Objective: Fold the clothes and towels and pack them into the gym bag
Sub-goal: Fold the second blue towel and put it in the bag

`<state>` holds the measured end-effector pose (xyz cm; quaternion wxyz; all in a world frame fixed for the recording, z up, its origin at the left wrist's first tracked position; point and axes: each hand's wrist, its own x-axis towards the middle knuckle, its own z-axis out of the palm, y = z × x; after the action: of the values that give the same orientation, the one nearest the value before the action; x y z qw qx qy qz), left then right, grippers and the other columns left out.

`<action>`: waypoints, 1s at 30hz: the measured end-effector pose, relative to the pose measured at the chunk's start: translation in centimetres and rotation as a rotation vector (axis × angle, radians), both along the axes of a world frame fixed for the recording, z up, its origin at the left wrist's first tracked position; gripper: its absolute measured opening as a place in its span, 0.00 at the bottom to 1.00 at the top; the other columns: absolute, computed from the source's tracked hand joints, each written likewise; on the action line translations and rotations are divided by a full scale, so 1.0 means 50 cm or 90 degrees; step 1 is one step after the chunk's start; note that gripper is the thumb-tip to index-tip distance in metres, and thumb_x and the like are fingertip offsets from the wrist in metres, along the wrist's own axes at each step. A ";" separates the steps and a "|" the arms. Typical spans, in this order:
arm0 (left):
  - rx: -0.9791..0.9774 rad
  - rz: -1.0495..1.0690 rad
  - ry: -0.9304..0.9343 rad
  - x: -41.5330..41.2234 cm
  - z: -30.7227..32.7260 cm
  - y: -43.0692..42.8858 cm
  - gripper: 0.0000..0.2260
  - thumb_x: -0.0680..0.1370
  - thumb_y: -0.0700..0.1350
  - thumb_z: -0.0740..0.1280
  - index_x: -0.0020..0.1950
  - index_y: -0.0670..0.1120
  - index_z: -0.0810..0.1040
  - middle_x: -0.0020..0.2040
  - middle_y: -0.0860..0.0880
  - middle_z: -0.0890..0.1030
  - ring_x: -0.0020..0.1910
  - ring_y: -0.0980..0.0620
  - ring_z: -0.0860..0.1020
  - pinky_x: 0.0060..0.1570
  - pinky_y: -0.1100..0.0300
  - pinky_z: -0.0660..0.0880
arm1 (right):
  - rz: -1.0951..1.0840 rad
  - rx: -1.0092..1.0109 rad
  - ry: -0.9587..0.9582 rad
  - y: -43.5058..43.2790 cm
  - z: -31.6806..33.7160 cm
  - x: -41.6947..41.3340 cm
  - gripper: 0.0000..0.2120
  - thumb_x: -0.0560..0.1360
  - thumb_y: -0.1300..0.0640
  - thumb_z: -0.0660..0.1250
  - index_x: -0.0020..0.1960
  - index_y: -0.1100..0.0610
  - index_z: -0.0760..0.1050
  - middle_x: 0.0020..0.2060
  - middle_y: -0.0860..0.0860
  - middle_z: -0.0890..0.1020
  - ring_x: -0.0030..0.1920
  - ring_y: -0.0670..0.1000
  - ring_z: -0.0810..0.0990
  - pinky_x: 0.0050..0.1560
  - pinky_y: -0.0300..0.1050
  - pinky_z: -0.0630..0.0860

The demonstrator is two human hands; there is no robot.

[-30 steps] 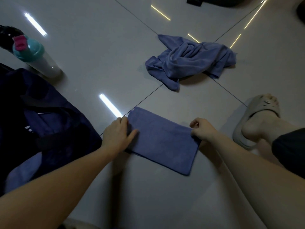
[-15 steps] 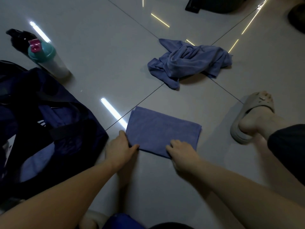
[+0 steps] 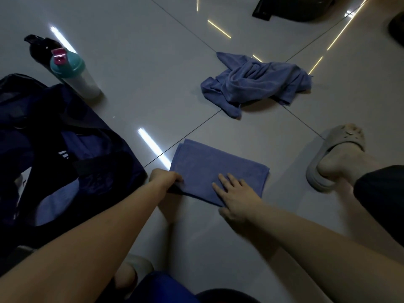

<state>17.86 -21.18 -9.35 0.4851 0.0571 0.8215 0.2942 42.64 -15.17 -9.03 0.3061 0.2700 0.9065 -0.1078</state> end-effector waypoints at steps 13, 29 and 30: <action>0.253 -0.121 0.151 -0.053 0.031 0.065 0.08 0.68 0.32 0.69 0.41 0.44 0.83 0.38 0.45 0.84 0.38 0.49 0.78 0.40 0.57 0.74 | -0.753 -0.367 0.445 0.225 0.064 -0.220 0.09 0.77 0.69 0.63 0.53 0.60 0.76 0.45 0.60 0.80 0.42 0.59 0.82 0.42 0.54 0.79; 0.146 -0.331 0.191 -0.236 0.059 0.172 0.08 0.68 0.32 0.74 0.42 0.44 0.86 0.29 0.54 0.81 0.31 0.56 0.77 0.36 0.63 0.74 | -0.442 -0.489 0.240 0.423 0.041 -0.388 0.07 0.68 0.70 0.73 0.37 0.63 0.76 0.32 0.57 0.75 0.34 0.55 0.74 0.35 0.47 0.69; 0.126 -0.319 0.205 -0.244 0.057 0.179 0.07 0.68 0.33 0.75 0.42 0.44 0.86 0.29 0.52 0.80 0.32 0.54 0.76 0.36 0.62 0.73 | -0.451 -0.491 0.253 0.435 0.042 -0.386 0.10 0.69 0.70 0.74 0.35 0.62 0.74 0.31 0.57 0.74 0.33 0.54 0.74 0.34 0.47 0.70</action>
<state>5.66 -12.24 -6.49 0.3982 0.3505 0.8156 0.2311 23.34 6.60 -6.93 0.1512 0.4008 0.6958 -0.5766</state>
